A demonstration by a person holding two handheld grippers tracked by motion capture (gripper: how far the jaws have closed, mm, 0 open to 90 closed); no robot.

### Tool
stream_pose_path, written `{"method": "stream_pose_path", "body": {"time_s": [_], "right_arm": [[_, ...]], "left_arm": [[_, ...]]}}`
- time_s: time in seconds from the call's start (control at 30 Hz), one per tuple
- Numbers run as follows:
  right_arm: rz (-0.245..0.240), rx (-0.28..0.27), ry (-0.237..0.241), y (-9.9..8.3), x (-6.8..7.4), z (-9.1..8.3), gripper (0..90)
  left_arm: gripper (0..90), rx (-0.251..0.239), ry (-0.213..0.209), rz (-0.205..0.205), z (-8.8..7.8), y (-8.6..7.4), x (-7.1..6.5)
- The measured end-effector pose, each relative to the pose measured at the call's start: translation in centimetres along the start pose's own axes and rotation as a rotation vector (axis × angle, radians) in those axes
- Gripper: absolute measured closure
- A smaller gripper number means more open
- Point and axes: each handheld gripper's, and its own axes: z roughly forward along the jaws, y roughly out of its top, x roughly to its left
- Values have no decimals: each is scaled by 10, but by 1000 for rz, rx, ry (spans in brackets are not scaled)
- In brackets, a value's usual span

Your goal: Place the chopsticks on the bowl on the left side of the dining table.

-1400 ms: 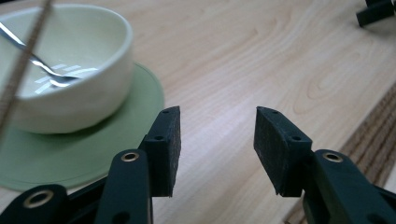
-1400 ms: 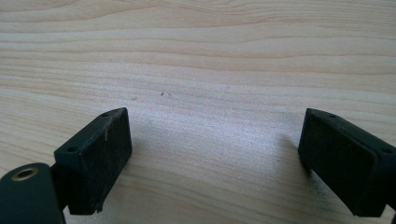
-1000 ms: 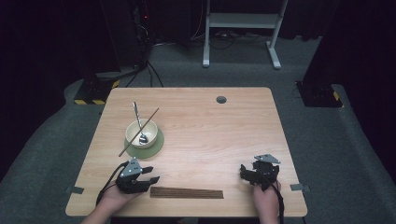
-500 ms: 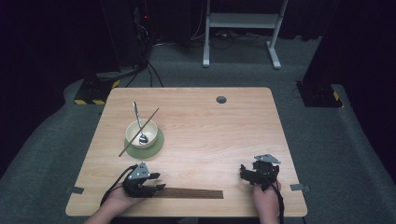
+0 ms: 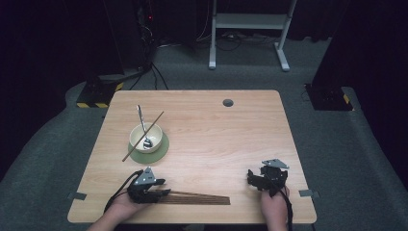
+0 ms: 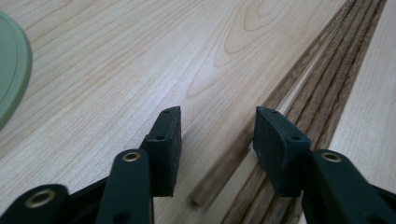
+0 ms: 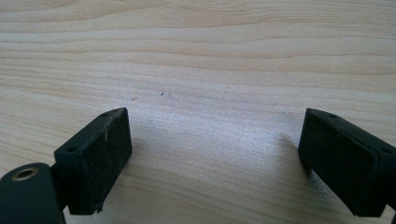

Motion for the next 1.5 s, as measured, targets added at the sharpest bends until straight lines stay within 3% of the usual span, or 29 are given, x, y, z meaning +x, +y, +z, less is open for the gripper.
{"method": "stream_pose_path", "body": {"time_s": [0.13, 0.4, 0.77, 1.13, 1.27, 1.5], "right_arm": [[0, 0, 0, 0, 0, 0, 93], [0, 0, 0, 0, 0, 0, 93], [0, 0, 0, 0, 0, 0, 93], [0, 0, 0, 0, 0, 0, 93], [0, 0, 0, 0, 0, 0, 93], [0, 0, 0, 0, 0, 0, 93]], "left_arm": [[573, -8, 7, -1, 1, 0, 1], [679, -14, -7, 49, 4, 2, -4], [810, -18, -9, 33, 2, 0, 0], [830, -14, 29, 22, 0, -1, 3], [742, -22, 28, 20, 2, -1, 0], [784, -46, 31, 20, 4, -3, -1]]}}
